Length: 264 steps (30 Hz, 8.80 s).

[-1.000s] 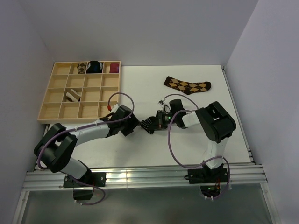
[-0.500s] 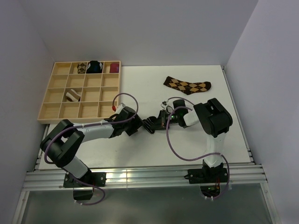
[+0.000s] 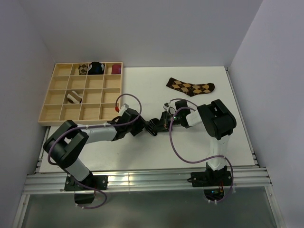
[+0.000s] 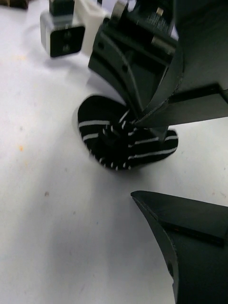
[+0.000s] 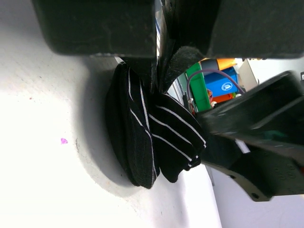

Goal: Roll the socks
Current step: Roll the sock at the center of the board.

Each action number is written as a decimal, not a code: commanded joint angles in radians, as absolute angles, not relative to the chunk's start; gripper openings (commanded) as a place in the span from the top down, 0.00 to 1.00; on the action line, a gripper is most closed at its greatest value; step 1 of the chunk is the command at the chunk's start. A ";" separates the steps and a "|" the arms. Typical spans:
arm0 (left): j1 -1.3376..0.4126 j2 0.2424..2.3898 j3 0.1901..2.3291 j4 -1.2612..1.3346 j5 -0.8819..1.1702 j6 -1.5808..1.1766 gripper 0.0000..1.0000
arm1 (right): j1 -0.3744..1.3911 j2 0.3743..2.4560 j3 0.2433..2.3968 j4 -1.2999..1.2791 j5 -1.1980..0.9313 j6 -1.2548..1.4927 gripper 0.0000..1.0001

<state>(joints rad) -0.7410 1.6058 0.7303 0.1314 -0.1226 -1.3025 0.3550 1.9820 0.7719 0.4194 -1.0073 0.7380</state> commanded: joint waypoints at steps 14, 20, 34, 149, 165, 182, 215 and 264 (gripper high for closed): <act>-0.747 1.779 0.825 0.012 -0.150 -1.308 0.53 | 0.348 2.013 0.805 0.210 -0.804 0.611 1.00; -0.749 1.787 0.834 -0.051 -0.144 -1.299 0.71 | 0.350 1.951 0.801 0.184 -0.756 0.563 0.96; -0.749 1.796 1.031 -0.330 -0.173 -1.131 0.85 | 0.593 1.416 0.578 0.336 -0.149 0.266 0.58; -0.709 1.876 1.170 -0.502 -0.158 -0.954 0.97 | 0.911 1.430 0.604 0.356 0.213 0.084 0.40; -0.710 1.907 1.227 -0.537 -0.117 -0.917 0.97 | 1.108 1.655 0.721 0.387 0.462 -0.080 0.41; -0.706 1.881 1.195 -0.486 -0.083 -0.933 0.88 | 1.126 1.752 0.755 0.338 0.489 -0.072 1.00; -0.672 1.443 0.767 0.032 -0.064 -1.209 0.26 | 0.545 1.790 0.764 0.345 -0.773 0.411 1.00; -0.681 1.726 0.871 -0.162 -0.127 -1.243 0.81 | 0.459 1.899 0.836 0.158 -0.735 0.417 0.77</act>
